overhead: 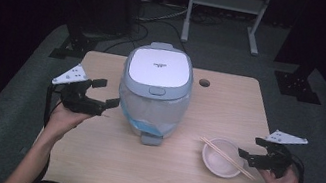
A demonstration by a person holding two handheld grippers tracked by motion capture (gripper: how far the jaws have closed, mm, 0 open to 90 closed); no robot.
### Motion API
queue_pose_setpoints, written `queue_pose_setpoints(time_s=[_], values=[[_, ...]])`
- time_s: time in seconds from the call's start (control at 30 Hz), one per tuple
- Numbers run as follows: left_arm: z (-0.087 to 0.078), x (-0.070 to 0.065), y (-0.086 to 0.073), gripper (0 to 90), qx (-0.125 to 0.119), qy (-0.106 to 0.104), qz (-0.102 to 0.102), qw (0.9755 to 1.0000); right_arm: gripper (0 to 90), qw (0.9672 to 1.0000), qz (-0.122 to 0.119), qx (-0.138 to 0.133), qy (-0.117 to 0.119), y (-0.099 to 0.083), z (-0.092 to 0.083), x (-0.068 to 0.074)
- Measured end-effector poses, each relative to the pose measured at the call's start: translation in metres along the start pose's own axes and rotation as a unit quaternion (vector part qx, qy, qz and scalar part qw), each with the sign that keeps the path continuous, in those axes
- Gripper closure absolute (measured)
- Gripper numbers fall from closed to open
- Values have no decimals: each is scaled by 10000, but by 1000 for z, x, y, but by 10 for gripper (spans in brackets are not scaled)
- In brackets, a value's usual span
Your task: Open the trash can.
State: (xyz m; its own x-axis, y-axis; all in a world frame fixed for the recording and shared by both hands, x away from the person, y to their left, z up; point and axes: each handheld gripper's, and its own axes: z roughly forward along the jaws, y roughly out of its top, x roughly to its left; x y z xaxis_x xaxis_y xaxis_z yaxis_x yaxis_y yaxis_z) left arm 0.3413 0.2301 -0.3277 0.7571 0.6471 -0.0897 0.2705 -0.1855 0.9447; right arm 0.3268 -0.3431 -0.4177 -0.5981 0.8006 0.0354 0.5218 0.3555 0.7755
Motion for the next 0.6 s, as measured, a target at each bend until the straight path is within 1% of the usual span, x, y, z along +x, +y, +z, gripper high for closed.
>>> queue_pose_setpoints(time_s=[0.17,0.33,0.37,0.4,0.43,0.5,0.6], values=[[0,-9,-14,86,43,-23,12,10000,145,10000,-39,53,18,0,3,2],[7,-19,-28,86,140,-88,90,9998,145,10000,-61,40,17,1,3,3],[9,-22,-30,86,156,-77,80,9998,146,10000,-58,41,19,1,3,3],[10,-23,-32,86,174,-110,81,9998,145,10000,-62,41,19,1,3,3],[12,-25,-34,86,172,-130,70,9997,145,10000,-58,48,22,1,3,4],[15,-29,-37,86,202,-131,123,9996,146,10000,-60,54,25,1,4,4],[18,-35,-41,86,214,-170,141,9995,145,10000,-67,48,25,2,3,4]])
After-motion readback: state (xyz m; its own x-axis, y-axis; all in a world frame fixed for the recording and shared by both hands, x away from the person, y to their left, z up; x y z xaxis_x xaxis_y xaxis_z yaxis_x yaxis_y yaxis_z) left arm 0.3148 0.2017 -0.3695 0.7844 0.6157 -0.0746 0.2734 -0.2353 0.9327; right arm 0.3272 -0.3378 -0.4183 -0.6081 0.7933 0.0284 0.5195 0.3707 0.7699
